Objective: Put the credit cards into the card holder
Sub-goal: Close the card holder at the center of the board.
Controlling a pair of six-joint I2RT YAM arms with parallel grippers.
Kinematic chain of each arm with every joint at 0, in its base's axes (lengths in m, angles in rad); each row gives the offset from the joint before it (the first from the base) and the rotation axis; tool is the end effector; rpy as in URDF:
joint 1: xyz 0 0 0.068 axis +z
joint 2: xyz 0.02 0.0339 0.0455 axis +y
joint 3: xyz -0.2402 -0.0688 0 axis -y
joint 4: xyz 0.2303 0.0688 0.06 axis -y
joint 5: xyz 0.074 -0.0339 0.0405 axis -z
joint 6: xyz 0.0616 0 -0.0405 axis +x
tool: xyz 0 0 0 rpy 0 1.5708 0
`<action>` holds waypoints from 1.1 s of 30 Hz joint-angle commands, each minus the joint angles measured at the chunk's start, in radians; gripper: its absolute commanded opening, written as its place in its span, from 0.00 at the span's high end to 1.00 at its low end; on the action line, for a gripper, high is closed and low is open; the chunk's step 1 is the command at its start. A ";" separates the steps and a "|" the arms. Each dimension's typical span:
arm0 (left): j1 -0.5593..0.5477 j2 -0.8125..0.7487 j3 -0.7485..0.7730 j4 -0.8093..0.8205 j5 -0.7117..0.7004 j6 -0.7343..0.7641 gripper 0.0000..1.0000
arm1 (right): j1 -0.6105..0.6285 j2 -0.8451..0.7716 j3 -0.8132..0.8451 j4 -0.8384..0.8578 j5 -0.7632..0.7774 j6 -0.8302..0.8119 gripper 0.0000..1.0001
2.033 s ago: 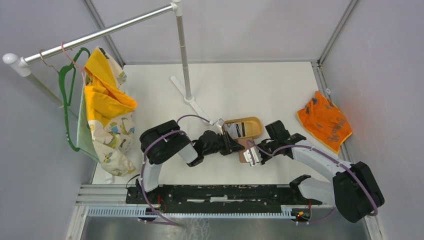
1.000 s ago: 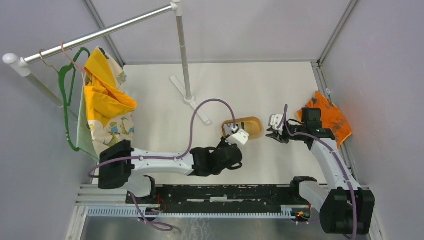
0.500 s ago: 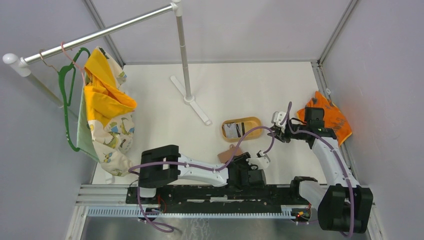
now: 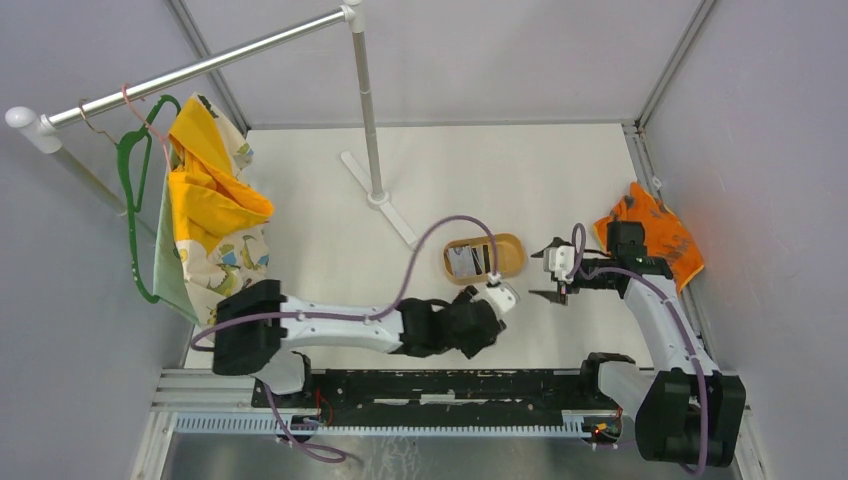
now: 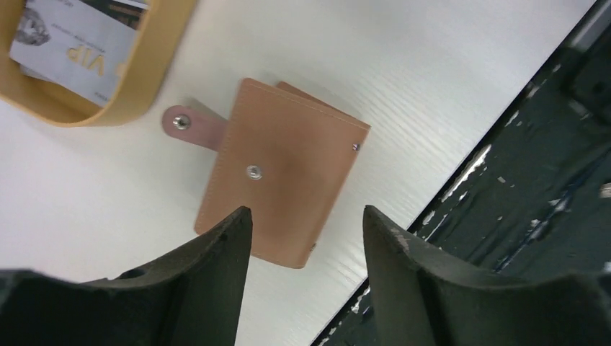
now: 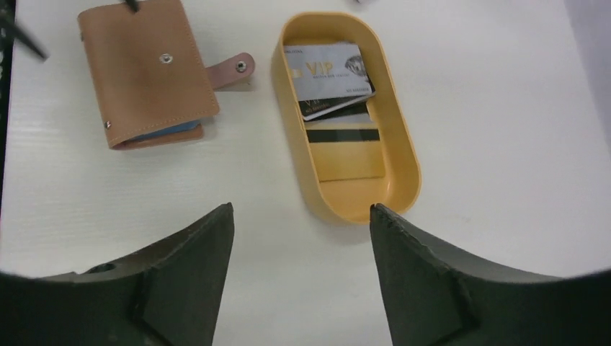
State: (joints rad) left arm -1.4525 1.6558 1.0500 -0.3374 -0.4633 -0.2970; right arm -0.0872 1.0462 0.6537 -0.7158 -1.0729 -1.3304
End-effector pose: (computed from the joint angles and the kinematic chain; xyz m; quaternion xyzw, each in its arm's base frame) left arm 0.0674 -0.3341 0.1665 0.4462 0.8142 -0.0905 0.3602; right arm 0.1856 0.0381 0.1962 -0.5824 0.6119 0.2494 0.4734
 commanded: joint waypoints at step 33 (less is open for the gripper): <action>0.634 -0.059 -0.477 0.884 0.852 -0.257 0.60 | 0.654 0.342 0.030 0.140 0.220 0.046 0.82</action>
State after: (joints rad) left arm -0.8249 1.5623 0.5144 0.4751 0.3096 -0.5503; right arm 0.5465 1.3766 0.6594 -0.4648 -0.8730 -1.1336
